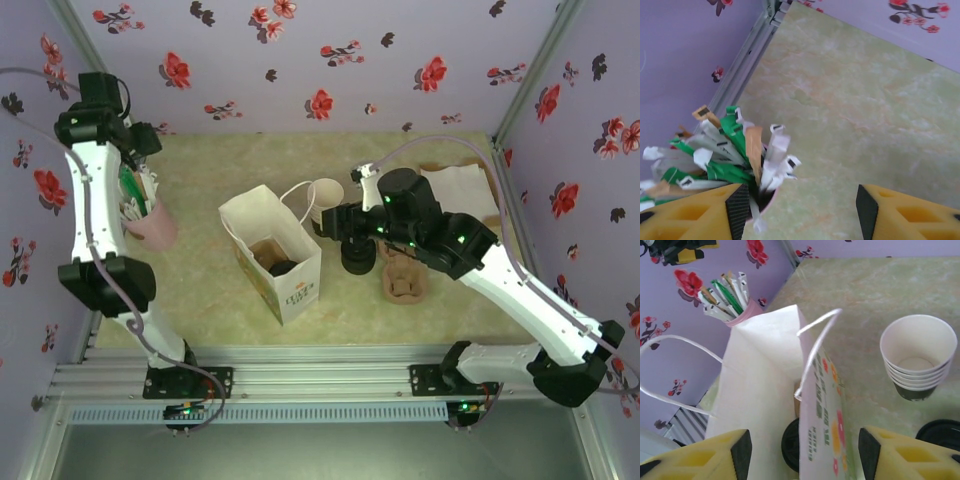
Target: Pack the takeout coffee
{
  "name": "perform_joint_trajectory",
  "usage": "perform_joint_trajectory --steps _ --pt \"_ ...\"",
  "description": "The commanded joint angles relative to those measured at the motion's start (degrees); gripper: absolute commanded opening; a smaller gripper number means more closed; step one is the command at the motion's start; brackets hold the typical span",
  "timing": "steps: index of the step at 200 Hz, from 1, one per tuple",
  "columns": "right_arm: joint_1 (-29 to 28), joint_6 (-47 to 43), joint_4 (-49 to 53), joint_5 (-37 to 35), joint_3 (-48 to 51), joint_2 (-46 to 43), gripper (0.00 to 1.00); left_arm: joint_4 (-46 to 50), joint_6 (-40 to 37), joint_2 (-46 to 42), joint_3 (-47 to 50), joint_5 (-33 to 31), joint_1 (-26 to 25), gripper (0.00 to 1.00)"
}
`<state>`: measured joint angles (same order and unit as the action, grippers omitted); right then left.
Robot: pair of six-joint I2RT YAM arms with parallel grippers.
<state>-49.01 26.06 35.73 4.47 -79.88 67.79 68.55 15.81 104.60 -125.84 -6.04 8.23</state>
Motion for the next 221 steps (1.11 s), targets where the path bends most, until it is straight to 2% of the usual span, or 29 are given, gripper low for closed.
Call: perform_joint_trajectory --steps 1,31,75,113,132,148,181,221 --pt "1.4 0.6 -2.2 2.5 1.8 -1.5 0.57 3.8 -1.2 3.9 -4.9 -3.2 1.7 0.6" --pt "3.0 1.0 -3.0 3.4 4.1 -2.5 0.54 5.3 -1.1 9.2 -8.3 -3.4 3.9 0.54" --pt "5.2 1.6 -3.9 5.5 5.8 -2.4 0.51 5.4 -1.0 12.4 -8.5 -3.5 4.5 0.45" --pt "6.2 1.8 -4.8 6.5 6.3 -1.6 0.5 4.3 -0.2 11.2 -4.6 -2.9 4.3 0.37" --pt "6.5 2.0 -5.0 7.0 6.5 -1.2 0.5 3.0 -0.3 10.0 -1.8 -3.3 4.3 0.36" --pt "6.6 1.9 -5.1 7.2 6.6 -1.1 0.5 2.4 -0.3 9.6 -0.7 -3.5 4.4 0.3" --pt "7.0 1.9 -5.1 7.5 6.7 -1.4 0.49 2.2 0.0 9.9 -0.3 -3.7 4.5 0.32" --pt "7.2 2.1 -4.8 7.4 7.0 -1.8 0.48 2.4 0.0 8.5 0.1 -3.8 4.5 0.26"
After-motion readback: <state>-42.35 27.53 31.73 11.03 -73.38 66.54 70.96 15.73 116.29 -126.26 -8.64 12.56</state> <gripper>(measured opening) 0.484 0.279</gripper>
